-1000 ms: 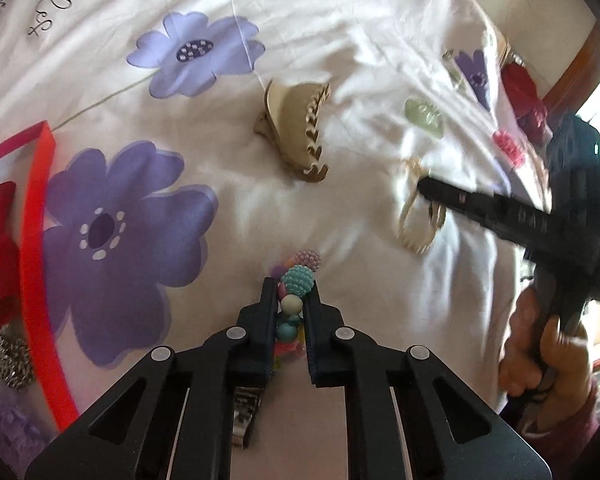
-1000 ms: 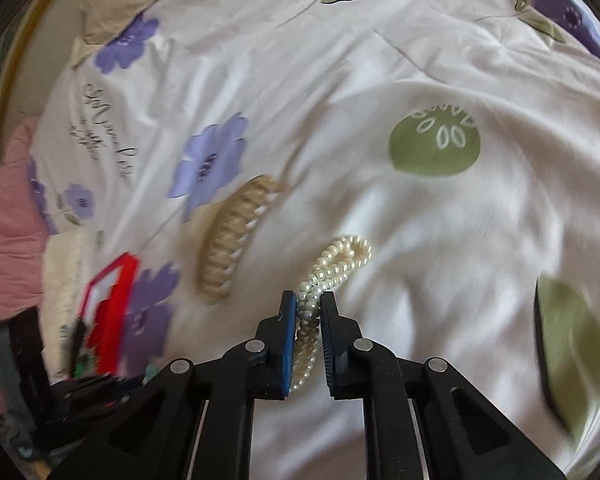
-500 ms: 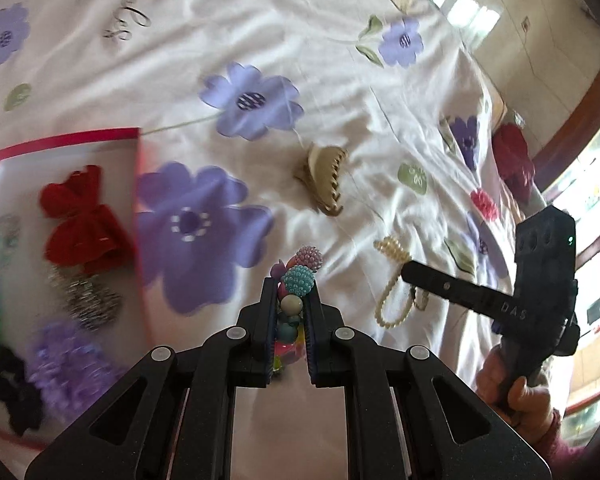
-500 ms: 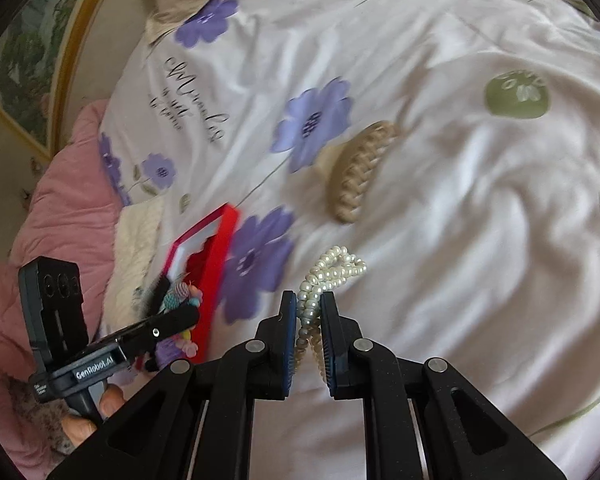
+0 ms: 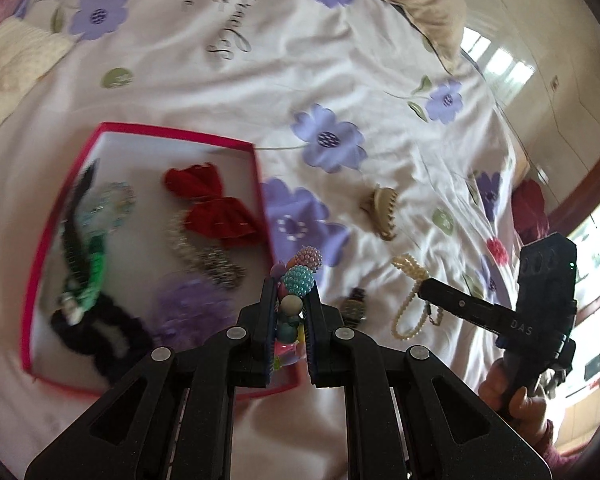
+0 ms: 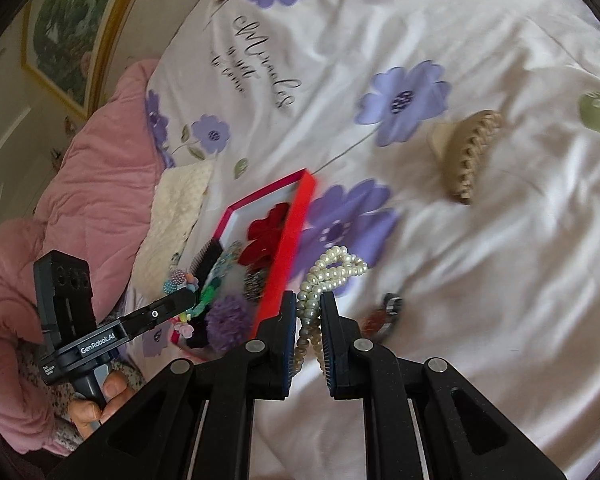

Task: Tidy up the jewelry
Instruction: 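Carry the hair tie with left tool while right tool carries the necklace into box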

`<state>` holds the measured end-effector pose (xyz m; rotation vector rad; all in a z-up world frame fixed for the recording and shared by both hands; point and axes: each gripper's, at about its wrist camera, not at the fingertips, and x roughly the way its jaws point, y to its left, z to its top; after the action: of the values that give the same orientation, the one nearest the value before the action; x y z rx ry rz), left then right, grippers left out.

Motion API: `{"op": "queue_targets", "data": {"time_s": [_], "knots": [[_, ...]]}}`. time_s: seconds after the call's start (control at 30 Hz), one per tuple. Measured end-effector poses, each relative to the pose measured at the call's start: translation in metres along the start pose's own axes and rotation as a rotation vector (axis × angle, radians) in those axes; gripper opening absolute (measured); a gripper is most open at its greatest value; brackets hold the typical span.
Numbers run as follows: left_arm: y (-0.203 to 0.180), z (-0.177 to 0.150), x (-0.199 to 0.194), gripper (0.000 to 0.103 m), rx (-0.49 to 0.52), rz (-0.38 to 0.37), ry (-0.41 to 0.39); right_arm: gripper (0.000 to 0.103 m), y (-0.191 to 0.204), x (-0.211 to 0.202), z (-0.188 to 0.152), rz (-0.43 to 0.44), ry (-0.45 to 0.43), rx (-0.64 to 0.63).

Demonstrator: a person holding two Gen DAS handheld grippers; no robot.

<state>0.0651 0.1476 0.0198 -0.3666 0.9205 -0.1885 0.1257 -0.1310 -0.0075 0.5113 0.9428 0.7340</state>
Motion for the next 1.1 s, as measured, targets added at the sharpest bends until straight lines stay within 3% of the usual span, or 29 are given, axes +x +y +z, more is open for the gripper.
{"op": "queue_targets", "data": {"time_s": [0.63,1.1], "knots": [[0.055,0.0,-0.014,0.01,-0.101,0.065,-0.042,0.012,0.064,0.062,0.005,0.07,0.074,-0.098],[0.082,0.063,0.037,0.01,-0.116,0.173,-0.02,0.012,0.085,0.134,0.055,0.047,0.083,-0.153]]}}
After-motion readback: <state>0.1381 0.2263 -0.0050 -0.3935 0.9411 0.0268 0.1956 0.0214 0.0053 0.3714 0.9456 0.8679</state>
